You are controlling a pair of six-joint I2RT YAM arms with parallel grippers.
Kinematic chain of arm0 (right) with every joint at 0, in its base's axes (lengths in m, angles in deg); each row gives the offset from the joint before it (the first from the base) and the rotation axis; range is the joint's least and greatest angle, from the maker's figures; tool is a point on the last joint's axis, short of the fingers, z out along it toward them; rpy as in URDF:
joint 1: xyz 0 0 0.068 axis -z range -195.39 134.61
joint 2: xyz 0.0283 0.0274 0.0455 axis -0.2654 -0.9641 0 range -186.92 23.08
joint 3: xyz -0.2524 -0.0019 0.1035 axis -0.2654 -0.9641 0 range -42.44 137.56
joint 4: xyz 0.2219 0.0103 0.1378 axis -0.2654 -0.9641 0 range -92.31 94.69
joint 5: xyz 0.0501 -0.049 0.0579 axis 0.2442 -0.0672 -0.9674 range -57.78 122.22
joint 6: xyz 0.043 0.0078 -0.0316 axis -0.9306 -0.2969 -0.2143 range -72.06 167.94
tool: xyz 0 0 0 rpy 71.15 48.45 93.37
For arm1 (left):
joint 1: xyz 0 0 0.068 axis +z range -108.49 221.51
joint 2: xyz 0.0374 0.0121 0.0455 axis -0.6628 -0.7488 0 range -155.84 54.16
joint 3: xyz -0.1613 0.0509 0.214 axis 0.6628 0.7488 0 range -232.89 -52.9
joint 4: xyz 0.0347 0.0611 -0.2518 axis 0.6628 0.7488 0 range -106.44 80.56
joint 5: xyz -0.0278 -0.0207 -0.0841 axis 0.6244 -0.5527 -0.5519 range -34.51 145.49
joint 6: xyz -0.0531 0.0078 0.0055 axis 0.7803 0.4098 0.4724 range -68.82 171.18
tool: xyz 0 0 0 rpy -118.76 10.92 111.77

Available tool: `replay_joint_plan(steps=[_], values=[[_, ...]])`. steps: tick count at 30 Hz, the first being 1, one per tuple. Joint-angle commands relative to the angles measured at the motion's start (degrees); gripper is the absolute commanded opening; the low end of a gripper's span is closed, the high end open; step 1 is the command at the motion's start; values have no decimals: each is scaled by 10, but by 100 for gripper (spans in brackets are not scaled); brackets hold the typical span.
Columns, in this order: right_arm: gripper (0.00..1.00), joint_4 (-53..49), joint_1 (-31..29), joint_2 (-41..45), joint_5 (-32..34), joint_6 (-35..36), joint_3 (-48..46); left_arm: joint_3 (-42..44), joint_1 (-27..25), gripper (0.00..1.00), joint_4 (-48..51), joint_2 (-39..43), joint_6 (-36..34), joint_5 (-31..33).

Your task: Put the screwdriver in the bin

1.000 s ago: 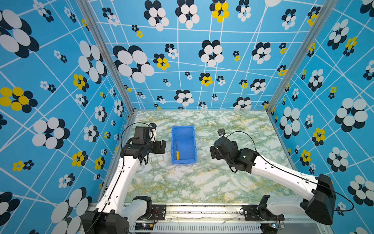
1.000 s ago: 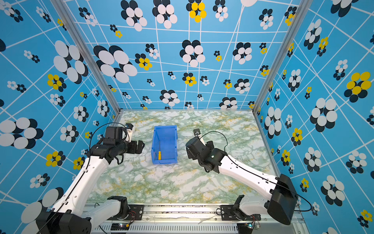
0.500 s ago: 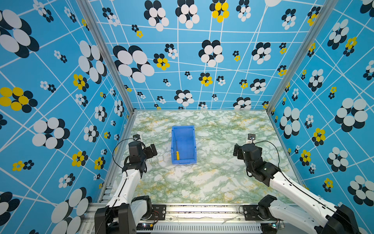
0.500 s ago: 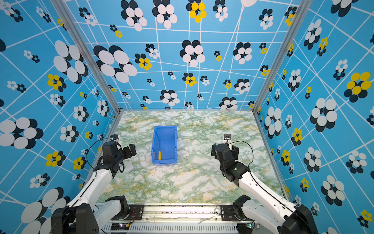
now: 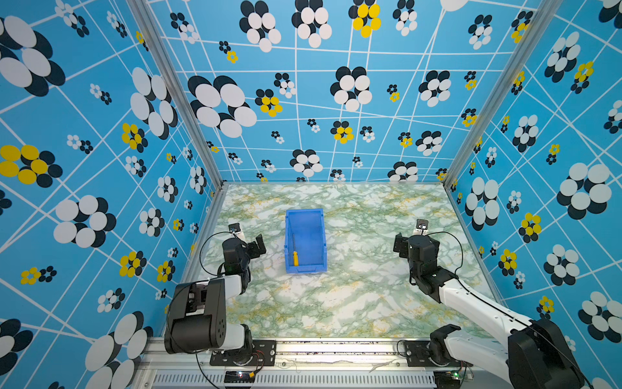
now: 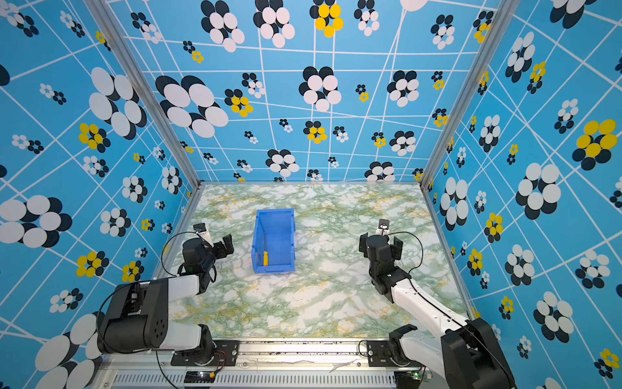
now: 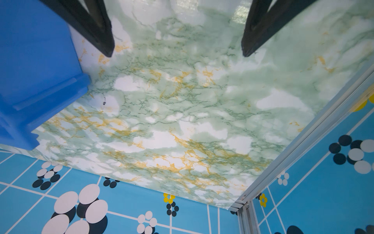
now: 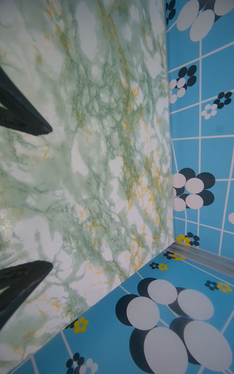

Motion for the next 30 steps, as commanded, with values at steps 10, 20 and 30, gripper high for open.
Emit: replay_joint_plan(steps=[10, 20, 30], values=[[99, 232, 117, -47, -81, 90, -95, 81, -34, 99, -279, -77, -44, 23], [99, 374, 172, -212, -136, 47, -81, 90, -34, 99, -297, -80, -35, 46], [99, 368, 173, -246, -163, 60, -60, 92, -35, 99, -305, -82, -34, 45]])
